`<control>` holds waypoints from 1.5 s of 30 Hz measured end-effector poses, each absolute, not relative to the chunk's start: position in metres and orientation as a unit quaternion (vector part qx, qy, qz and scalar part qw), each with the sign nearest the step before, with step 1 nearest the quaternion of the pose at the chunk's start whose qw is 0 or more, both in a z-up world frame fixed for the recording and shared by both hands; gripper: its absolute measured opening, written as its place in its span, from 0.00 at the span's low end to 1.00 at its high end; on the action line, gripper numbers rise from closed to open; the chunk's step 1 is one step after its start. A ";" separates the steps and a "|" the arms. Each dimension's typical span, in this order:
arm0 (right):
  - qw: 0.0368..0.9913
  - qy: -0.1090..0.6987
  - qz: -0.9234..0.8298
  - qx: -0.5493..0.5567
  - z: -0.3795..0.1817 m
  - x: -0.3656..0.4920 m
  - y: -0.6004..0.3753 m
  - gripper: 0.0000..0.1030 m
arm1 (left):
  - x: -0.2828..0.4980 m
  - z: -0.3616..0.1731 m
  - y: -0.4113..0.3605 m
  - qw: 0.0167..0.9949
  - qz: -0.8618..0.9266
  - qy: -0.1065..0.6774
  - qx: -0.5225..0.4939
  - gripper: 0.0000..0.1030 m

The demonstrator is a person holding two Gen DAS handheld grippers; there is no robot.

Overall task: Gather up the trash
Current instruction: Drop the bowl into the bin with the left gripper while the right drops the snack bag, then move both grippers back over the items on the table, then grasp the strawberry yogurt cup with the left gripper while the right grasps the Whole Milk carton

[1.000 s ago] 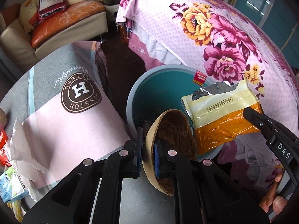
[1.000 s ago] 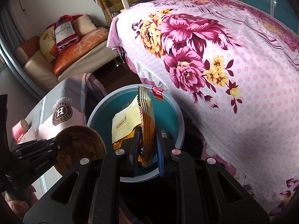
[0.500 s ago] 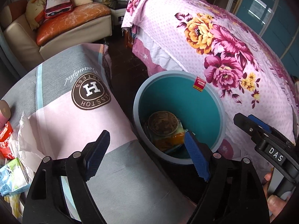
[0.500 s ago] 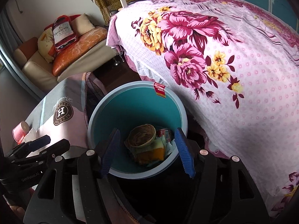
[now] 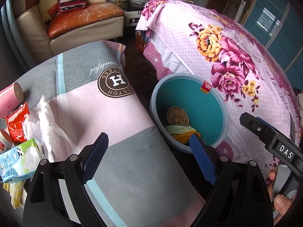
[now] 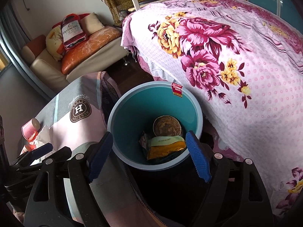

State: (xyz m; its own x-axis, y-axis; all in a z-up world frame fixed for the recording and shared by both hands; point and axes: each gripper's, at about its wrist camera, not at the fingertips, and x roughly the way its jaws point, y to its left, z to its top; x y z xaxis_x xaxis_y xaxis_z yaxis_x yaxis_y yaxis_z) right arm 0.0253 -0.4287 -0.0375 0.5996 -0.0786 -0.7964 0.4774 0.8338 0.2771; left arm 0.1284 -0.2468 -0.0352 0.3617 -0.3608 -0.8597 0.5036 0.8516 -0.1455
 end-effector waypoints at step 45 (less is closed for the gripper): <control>0.800 0.539 0.189 -0.182 -0.020 0.148 -0.084 0.82 | 0.155 -0.017 0.096 0.873 -0.120 0.471 0.042 0.91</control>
State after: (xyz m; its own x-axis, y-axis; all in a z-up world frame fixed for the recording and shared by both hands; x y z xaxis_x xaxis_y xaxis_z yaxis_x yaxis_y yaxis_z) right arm 0.1485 -0.0841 -0.0201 0.3476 0.1068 -0.9316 -0.4998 0.8617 -0.0877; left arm 0.1554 0.0959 -0.0166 0.5271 -0.1701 -0.8326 0.2498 0.9675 -0.0395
